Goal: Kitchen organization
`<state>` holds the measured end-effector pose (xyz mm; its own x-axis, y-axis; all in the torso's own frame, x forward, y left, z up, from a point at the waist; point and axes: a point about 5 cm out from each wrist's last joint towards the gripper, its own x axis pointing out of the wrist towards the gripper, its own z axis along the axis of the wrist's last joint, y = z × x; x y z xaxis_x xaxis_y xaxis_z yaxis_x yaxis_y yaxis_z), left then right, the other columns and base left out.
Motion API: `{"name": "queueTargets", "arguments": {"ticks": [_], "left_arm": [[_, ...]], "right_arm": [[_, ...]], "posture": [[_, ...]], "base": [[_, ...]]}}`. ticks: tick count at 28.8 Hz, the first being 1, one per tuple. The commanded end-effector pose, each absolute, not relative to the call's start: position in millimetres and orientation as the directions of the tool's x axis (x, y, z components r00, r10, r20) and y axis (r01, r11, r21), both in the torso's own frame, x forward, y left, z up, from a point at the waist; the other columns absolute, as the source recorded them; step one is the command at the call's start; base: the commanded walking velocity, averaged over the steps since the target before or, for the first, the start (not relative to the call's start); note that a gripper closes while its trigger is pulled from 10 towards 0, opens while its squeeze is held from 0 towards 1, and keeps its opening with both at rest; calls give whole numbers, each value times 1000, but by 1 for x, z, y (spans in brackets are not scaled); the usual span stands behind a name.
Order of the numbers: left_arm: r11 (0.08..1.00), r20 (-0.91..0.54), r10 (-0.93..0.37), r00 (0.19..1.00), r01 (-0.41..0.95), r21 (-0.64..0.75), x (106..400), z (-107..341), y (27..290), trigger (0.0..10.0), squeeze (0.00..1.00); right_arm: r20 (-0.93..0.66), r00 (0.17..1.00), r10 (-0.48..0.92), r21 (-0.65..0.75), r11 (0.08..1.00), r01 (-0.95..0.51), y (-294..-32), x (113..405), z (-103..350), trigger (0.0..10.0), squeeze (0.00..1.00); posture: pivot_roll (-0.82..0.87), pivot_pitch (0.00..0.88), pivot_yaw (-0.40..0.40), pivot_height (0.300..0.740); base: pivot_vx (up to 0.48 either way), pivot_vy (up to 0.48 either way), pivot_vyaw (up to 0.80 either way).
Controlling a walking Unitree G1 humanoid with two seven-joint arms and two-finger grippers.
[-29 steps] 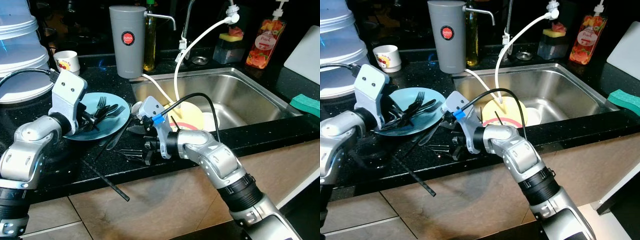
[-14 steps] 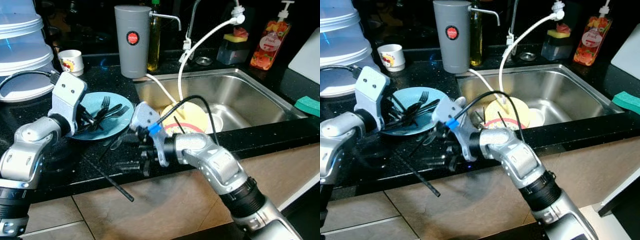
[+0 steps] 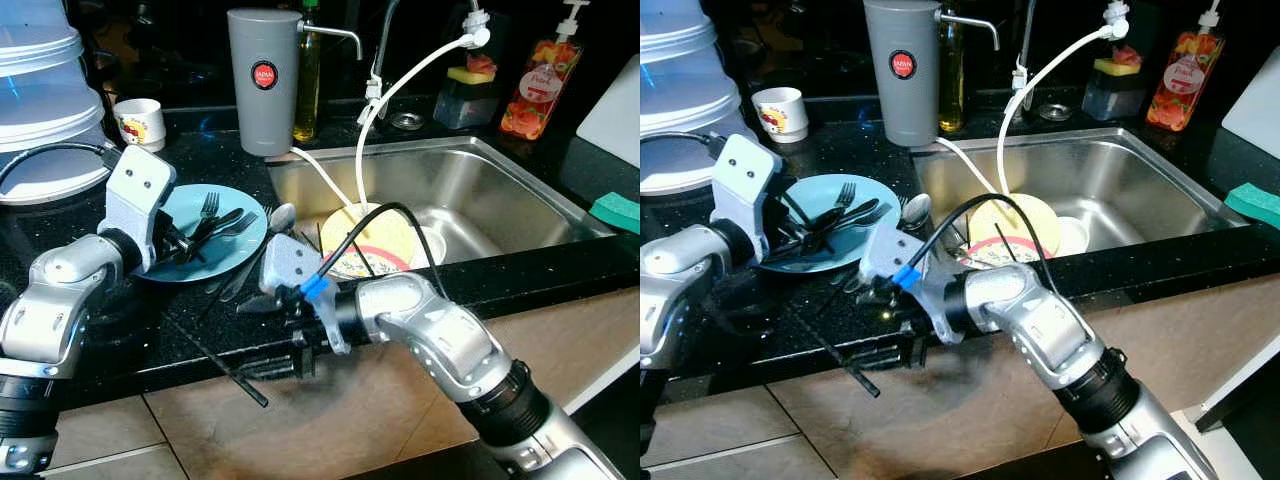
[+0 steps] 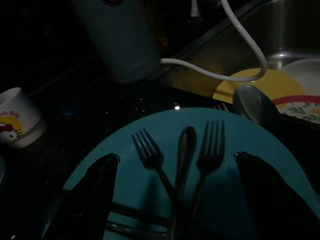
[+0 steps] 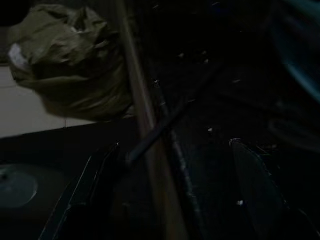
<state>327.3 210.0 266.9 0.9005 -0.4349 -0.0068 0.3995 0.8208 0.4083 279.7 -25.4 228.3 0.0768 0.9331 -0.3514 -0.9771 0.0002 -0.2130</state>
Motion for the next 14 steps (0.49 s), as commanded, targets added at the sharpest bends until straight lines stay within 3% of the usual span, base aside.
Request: {"name": "queueTargets", "arguments": {"ticks": [1,8,14], "left_arm": [[803,-54,-437,898,417,425,326,260,210,10000,0],[799,-60,-441,895,423,428,325,259,209,10000,0],[798,-65,-440,896,423,429,325,259,210,10000,0]], "right_arm": [[-404,94,910,-241,-6,-970,-23,278,219,10000,0],[-469,190,862,-349,16,-937,-24,286,209,10000,0],[-470,222,854,-378,33,-925,-24,290,210,10000,0]], "posture": [[60,90,-8,740],[60,89,-8,740],[60,96,-10,740]], "base": [[0,0,0],[0,0,0],[0,0,0]]}}
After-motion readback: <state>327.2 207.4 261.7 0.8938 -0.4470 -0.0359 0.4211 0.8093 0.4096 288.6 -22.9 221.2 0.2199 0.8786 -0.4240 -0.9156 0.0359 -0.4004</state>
